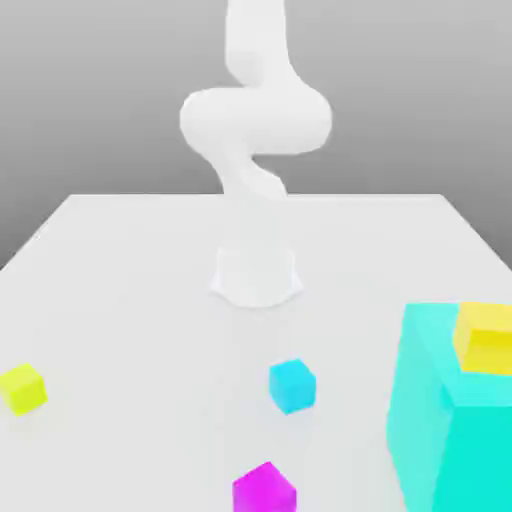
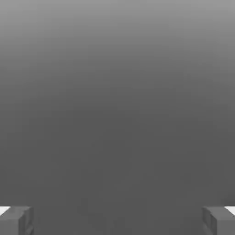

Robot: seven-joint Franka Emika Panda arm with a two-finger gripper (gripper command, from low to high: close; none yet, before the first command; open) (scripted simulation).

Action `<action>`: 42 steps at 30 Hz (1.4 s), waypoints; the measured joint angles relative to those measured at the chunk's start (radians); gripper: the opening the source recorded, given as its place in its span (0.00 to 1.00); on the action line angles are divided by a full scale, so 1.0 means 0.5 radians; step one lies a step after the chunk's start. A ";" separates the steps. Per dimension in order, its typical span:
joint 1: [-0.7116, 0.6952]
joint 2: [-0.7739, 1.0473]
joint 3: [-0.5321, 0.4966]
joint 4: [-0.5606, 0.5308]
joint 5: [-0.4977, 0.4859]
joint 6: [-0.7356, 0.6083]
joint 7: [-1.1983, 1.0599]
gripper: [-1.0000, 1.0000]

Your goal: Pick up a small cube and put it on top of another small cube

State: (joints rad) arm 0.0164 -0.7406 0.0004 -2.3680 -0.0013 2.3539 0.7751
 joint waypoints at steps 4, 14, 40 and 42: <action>0.062 0.232 0.000 -0.258 -0.005 0.208 -0.096 0.50; 0.222 0.841 -0.009 -0.936 -0.006 0.744 -0.366 0.50; 0.308 1.467 -0.008 -1.225 -0.023 1.238 -0.496 0.00; 0.318 1.354 -0.009 -1.228 -0.020 1.133 -0.506 0.00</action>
State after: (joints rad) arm 0.1753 -0.0638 -0.0038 -2.9820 -0.0112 2.9206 0.5222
